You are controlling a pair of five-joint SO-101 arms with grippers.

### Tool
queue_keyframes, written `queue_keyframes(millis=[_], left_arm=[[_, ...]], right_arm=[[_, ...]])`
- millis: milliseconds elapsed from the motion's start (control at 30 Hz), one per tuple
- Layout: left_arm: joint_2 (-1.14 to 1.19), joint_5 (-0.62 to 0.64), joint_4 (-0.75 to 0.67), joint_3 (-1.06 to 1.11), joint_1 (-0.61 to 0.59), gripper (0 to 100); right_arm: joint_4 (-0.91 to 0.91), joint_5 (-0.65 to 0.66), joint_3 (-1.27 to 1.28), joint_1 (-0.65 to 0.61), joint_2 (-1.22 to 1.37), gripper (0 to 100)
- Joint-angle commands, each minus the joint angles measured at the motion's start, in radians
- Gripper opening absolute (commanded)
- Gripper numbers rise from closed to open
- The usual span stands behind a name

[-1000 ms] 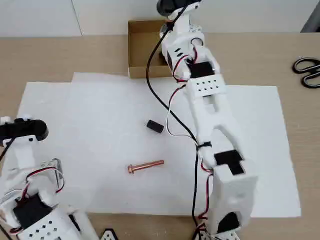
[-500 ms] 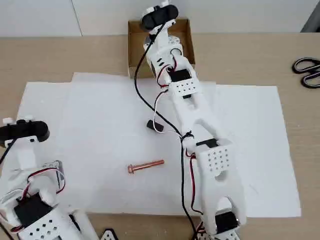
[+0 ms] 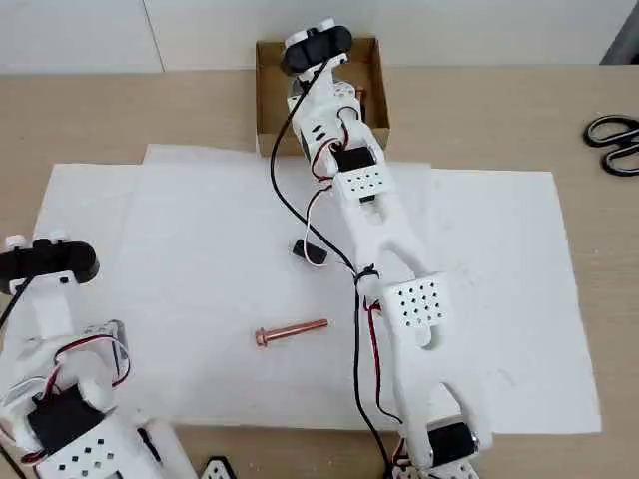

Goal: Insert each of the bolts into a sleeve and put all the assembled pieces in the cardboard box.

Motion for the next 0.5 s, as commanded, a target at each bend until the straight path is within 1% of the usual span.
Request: queue_keyframes(millis=[0,133,200,300,467], left_arm=[[-0.009,-0.006,-0.012,-0.002,-0.006,20],[-0.009,-0.006,-0.012,-0.002,-0.006,20],[-0.009,-0.006,-0.012,-0.002,-0.006,20],[-0.009,-0.006,-0.012,-0.002,-0.006,20],[-0.009,-0.006,-0.012,-0.002,-0.006,20]], right_arm=[[0.012,-0.005,-0.091,-0.004,-0.030,15.6],[0.018,-0.005,-0.115,-0.002,-0.030,15.8],[0.058,-0.005,-0.172,-0.001,-0.030,15.8],[0.196,-0.005,-0.305,-0.001,-0.030,15.8],[0.504,-0.005,-0.623,-0.001,-0.030,15.8]])
